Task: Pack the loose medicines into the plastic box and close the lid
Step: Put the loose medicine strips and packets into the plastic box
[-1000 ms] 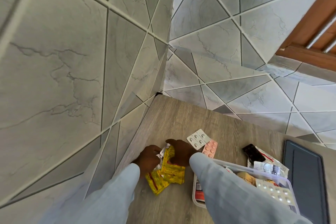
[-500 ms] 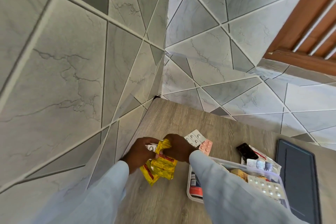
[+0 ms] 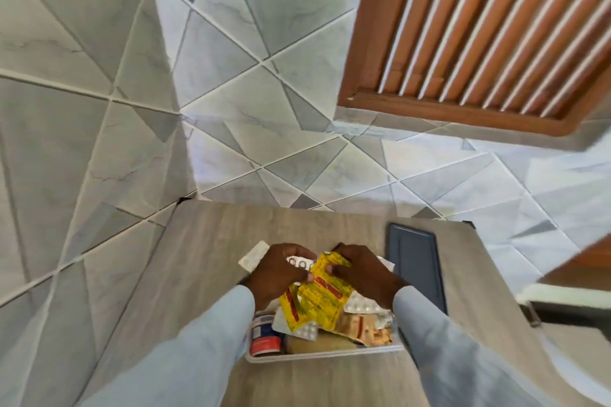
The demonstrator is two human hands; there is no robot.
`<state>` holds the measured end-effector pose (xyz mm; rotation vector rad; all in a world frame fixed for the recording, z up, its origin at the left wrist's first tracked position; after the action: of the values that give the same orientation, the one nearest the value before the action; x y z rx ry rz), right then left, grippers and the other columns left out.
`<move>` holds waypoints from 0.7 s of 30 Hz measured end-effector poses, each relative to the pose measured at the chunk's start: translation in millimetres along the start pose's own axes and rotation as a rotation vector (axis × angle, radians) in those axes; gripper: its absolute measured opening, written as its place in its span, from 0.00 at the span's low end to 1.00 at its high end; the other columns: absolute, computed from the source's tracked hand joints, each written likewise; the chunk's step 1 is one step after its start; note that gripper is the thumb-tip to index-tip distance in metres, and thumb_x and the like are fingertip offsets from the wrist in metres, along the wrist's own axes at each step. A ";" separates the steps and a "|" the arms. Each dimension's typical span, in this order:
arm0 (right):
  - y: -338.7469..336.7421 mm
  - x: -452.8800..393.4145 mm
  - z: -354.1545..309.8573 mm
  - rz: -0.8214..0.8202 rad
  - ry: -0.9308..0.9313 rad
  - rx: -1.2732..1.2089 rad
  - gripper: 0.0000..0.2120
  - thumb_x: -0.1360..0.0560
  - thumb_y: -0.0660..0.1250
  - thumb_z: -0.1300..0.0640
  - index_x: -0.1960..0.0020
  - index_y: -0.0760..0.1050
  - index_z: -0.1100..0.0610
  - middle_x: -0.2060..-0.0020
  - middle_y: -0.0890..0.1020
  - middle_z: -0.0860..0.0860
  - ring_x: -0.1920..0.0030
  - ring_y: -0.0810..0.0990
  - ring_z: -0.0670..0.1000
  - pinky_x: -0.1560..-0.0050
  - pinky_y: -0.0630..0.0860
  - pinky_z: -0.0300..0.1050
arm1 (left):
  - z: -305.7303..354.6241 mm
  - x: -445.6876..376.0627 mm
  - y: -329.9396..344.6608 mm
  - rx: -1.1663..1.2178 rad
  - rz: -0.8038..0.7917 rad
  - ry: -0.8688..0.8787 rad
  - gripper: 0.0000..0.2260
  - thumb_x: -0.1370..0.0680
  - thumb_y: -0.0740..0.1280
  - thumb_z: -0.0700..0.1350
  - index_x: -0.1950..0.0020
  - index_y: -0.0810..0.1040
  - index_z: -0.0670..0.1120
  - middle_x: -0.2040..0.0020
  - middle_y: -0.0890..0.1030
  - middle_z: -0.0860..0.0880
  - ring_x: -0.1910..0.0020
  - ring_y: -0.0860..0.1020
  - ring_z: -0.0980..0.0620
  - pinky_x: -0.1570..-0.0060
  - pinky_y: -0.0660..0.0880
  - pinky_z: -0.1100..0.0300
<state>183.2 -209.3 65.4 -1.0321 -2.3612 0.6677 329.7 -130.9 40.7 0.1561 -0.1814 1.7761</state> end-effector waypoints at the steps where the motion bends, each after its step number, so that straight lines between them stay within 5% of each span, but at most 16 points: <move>1: -7.1 9.2 10.5 0.013 0.026 -0.032 0.04 0.28 0.72 0.59 0.61 0.79 0.54 0.65 0.79 0.48 0.65 0.77 0.42 0.60 0.74 0.43 | -2.8 -4.2 13.9 -0.019 -0.015 -0.018 0.16 0.41 0.76 0.34 0.56 0.84 0.47 0.60 0.83 0.48 0.60 0.79 0.53 0.58 0.78 0.57; 4: -26.9 36.0 50.2 0.099 0.134 -0.117 0.06 0.26 0.70 0.64 0.61 0.78 0.56 0.69 0.78 0.45 0.73 0.74 0.35 0.68 0.71 0.31 | -7.1 -14.7 57.3 -0.096 -0.055 -0.034 0.15 0.37 0.75 0.30 0.53 0.83 0.42 0.59 0.82 0.47 0.59 0.79 0.52 0.58 0.77 0.58; 10: -28.7 63.8 108.0 0.303 0.269 -0.193 0.05 0.27 0.69 0.62 0.59 0.79 0.54 0.63 0.83 0.52 0.60 0.80 0.50 0.62 0.74 0.37 | -26.3 -31.6 93.3 -0.316 -0.045 -0.062 0.12 0.40 0.76 0.38 0.62 0.81 0.52 0.56 0.83 0.47 0.55 0.80 0.50 0.51 0.77 0.53; 12: -22.5 66.4 114.6 0.300 0.244 -0.096 0.04 0.26 0.67 0.61 0.52 0.80 0.56 0.57 0.83 0.53 0.55 0.80 0.52 0.58 0.74 0.33 | -32.5 -30.8 91.9 -0.466 -0.032 -0.048 0.11 0.37 0.75 0.41 0.60 0.80 0.54 0.52 0.81 0.48 0.51 0.79 0.50 0.50 0.75 0.58; 16: -17.3 71.9 115.0 0.276 0.170 0.168 0.17 0.23 0.64 0.51 0.36 0.72 0.54 0.41 0.77 0.52 0.39 0.75 0.55 0.38 0.70 0.46 | -42.5 -23.6 89.2 -0.754 -0.065 0.004 0.12 0.30 0.69 0.44 0.47 0.80 0.51 0.45 0.78 0.50 0.44 0.76 0.51 0.46 0.68 0.63; 21: -20.9 82.5 108.6 0.328 0.062 0.538 0.24 0.24 0.58 0.40 0.32 0.68 0.51 0.37 0.74 0.51 0.37 0.73 0.55 0.37 0.71 0.50 | -56.7 -9.6 77.9 -0.896 -0.027 0.030 0.27 0.33 0.60 0.67 0.38 0.72 0.58 0.36 0.73 0.55 0.36 0.70 0.53 0.38 0.64 0.59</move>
<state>57.9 -184.9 13.1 -1.1642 -1.8111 1.2835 255.2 -144.5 -19.7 -0.5077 -0.9180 1.5189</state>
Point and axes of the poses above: each hand's wrist, its own x-axis away from the middle knuckle, its own y-axis out of the palm, z = x × y, the point moved 7 cm from there along -x, towards the middle knuckle
